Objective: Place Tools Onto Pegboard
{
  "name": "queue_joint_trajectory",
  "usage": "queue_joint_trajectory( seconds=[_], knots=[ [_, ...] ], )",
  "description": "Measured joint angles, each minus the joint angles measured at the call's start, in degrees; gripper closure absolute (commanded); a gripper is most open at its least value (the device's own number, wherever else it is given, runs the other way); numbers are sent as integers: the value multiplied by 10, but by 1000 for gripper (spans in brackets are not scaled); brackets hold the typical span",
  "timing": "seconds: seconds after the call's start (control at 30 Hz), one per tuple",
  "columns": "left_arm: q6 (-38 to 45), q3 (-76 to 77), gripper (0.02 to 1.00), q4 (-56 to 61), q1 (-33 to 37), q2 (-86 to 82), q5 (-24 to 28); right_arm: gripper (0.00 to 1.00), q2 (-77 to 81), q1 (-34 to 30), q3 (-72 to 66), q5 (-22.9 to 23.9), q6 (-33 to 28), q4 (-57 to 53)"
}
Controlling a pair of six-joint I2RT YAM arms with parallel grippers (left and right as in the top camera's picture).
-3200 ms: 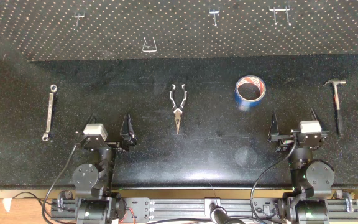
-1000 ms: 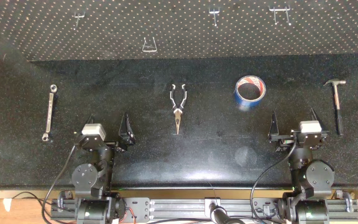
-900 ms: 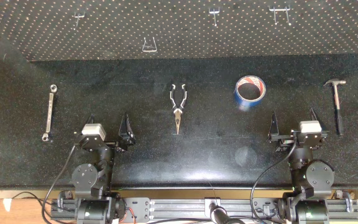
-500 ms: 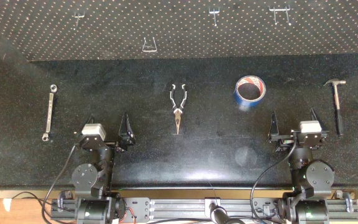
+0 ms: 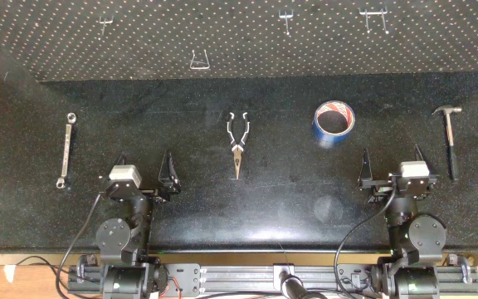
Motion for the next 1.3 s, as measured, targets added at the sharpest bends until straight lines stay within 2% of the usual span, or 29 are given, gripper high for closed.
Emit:
queue_joint_trajectory(
  seconds=[0.8, 0.87, 0.9, 1.03, 1.1, 1.2, 1.3],
  knots=[
    [0, 0, 25, 0, 0, 0, 0, 25, 0, 0, 0, 0, 0, 0],
    [18, 0, 25, 0, 0, 0, 0, 25, 0, 0, 0, 0, 0, 0],
    [54, 2, 25, -7, 0, 0, 0, 25, 0, 0, 0, 0, 0, 0],
    [143, 90, 25, -209, 0, 10, 0, 25, 0, 0, 0, 0, 0, 0],
    [168, 145, 25, -271, 0, 43, -5, 25, 0, 0, 0, 0, 0, 0],
    [185, 234, 25, -335, 0, 121, -36, 25, 0, 0, 0, 0, 0, 0],
    [212, 366, 25, -452, 13, 260, -70, 25, 0, 0, 0, 0, 0, 0]
  ],
)
